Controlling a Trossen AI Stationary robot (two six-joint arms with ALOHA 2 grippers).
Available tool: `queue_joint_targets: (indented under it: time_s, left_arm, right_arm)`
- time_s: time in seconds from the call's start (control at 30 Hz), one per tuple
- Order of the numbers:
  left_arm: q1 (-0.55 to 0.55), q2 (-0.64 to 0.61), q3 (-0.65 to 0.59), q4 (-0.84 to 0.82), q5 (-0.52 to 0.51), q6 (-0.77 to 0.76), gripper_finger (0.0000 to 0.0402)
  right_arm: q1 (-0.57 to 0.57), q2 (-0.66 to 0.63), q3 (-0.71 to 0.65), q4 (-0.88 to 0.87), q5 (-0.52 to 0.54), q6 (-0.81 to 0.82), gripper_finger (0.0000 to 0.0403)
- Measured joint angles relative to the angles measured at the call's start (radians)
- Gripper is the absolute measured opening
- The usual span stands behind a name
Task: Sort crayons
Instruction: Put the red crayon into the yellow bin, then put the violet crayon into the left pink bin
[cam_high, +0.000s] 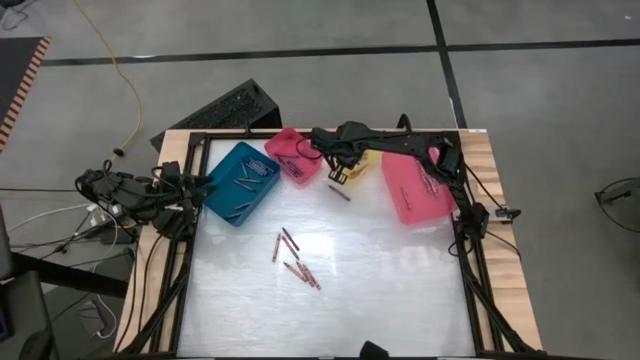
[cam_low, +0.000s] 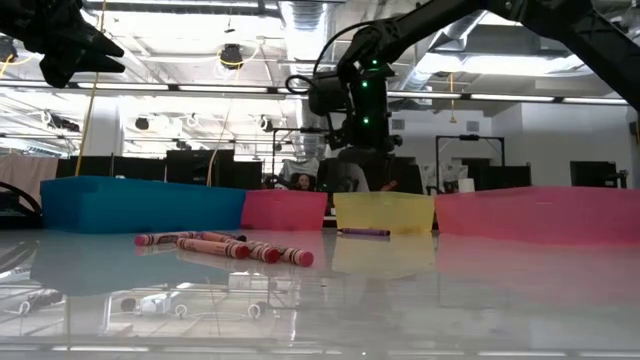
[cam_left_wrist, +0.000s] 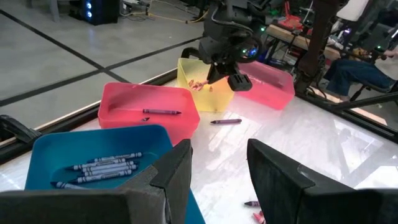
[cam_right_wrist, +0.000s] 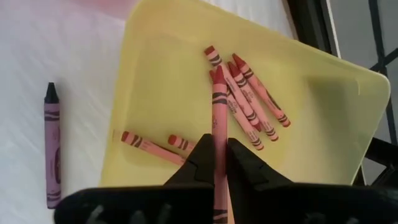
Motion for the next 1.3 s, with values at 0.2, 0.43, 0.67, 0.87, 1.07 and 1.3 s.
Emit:
queue_joint_targets:
  time_s: [0.2,0.43,0.67,0.87,1.07,1.3]
  left_arm:
    - [0.0,0.0,0.0,0.0,0.0,0.0,0.0145]
    - [0.0,0.0,0.0,0.0,0.0,0.0,0.0145]
    - [0.0,0.0,0.0,0.0,0.0,0.0,0.0145]
    - [0.0,0.0,0.0,0.0,0.0,0.0,0.0145]
    - [0.0,0.0,0.0,0.0,0.0,0.0,0.0145]
    - [0.0,0.0,0.0,0.0,0.0,0.0,0.0145]
  right_arm:
    - [-0.014,0.0,0.0,0.0,-0.004,-0.001,0.003]
    - [-0.019,0.0,0.0,0.0,-0.003,-0.001,0.0036]
    - [-0.019,0.0,0.0,0.0,-0.003,-0.001,0.0051]
    - [-0.019,0.0,0.0,0.0,-0.003,-0.003,0.006]
    - [-0.004,0.002,0.032,-0.021,-0.002,-0.007,0.0061]
    - [0.088,0.001,0.178,-0.045,-0.002,-0.014,0.0061]
